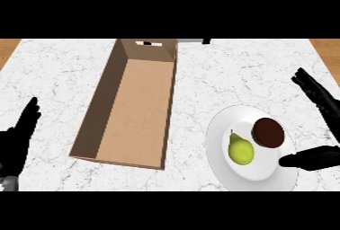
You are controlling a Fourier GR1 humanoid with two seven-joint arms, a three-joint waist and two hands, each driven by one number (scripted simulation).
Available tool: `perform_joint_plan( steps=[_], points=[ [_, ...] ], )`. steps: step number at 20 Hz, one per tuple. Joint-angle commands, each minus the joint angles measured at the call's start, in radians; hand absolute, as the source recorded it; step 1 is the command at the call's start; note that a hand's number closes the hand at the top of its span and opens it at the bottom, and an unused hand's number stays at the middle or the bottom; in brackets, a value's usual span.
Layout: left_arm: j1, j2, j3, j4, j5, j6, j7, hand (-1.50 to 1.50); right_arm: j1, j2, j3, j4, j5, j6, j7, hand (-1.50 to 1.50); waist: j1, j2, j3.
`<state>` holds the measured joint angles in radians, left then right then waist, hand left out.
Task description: Pick the cupcake from the plate and place it in the cardboard box
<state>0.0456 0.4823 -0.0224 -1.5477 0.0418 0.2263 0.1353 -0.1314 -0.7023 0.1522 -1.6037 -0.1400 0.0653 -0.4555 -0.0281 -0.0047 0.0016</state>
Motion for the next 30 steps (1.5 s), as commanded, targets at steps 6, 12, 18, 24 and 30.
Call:
perform_joint_plan(
  steps=[6,12,18,24,30],
  points=[
    [-0.079,0.021,0.002,0.108,-0.090,0.034,-0.031,0.00,0.106,0.043,-0.080,0.411,-0.040,0.222,-0.699,-1.50,0.029,0.022,0.006],
    [-0.138,0.020,0.014,0.195,-0.096,0.009,-0.048,0.00,0.006,-0.046,-0.131,0.565,0.153,0.079,-0.828,-1.50,0.035,0.015,0.002],
    [-0.137,-0.009,-0.006,0.161,-0.119,0.025,-0.016,0.00,-0.038,-0.160,-0.063,0.543,0.383,-0.018,-0.680,-1.50,0.042,0.008,0.000],
    [-0.113,-0.012,0.013,0.172,-0.126,0.017,-0.034,0.00,-0.029,-0.224,0.000,0.455,0.557,-0.044,-0.514,-1.50,0.036,0.004,-0.002],
    [-0.132,-0.012,0.050,0.227,-0.135,-0.032,-0.062,0.00,-0.077,-0.196,0.014,0.390,0.632,0.078,-0.370,-1.50,0.030,0.005,-0.002]
  ],
)
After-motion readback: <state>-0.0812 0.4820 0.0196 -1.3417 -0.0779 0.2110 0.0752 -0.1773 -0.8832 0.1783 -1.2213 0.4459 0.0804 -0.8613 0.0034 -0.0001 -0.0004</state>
